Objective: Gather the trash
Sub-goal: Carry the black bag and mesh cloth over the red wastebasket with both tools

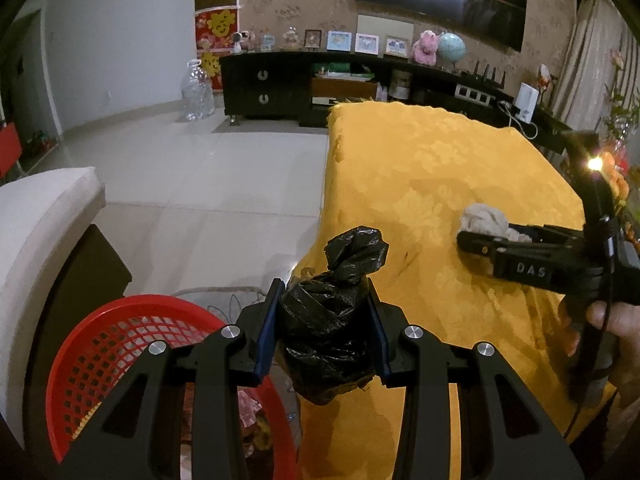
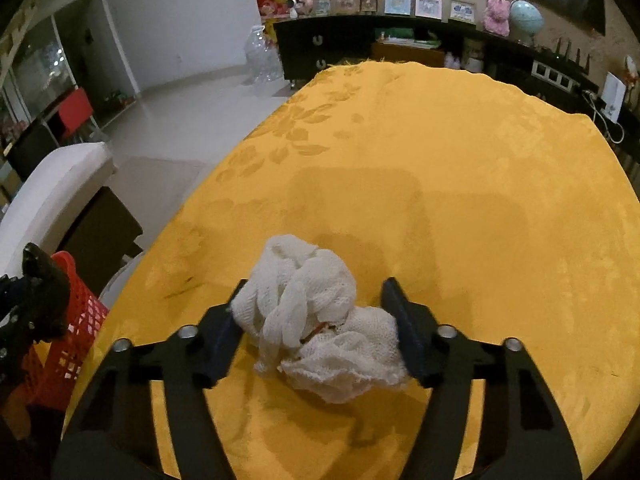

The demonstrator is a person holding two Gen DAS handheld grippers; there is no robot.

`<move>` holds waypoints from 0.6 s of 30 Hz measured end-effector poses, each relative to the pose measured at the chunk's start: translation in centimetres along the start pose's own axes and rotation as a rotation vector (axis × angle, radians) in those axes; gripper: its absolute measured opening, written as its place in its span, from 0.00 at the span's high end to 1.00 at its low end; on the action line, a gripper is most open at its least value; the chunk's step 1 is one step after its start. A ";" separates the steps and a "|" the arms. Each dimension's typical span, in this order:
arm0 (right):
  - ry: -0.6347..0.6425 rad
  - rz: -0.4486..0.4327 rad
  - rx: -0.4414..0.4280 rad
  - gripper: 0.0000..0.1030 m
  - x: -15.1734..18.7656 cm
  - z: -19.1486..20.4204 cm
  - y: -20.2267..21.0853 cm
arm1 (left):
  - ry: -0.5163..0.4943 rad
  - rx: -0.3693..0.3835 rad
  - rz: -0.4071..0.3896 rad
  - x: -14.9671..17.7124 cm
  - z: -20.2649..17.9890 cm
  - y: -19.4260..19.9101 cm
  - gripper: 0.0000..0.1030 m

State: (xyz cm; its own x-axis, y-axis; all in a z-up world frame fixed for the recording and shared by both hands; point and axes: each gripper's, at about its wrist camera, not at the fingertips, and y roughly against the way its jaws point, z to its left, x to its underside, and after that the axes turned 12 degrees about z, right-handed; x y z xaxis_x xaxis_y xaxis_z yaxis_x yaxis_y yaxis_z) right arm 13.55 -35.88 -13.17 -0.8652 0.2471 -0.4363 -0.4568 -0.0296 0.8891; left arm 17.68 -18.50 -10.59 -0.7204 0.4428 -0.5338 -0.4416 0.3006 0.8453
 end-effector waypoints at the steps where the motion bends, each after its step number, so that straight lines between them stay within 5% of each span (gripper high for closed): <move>1: 0.004 -0.002 -0.007 0.49 0.1 0.0 0.2 | -0.004 -0.006 0.000 0.0 -0.1 0.0 0.65; 18: -0.009 -0.085 0.026 0.54 3.3 1.5 4.9 | 0.000 -0.060 -0.071 1.1 1.2 2.5 0.65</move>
State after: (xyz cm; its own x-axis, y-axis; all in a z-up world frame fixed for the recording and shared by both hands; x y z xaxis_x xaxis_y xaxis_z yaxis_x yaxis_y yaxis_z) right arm 8.82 -33.75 -10.03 -0.8217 0.2565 -0.5090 -0.5228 0.0166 0.8523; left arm 16.43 -16.25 -9.06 -0.6861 0.4219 -0.5927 -0.5230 0.2803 0.8049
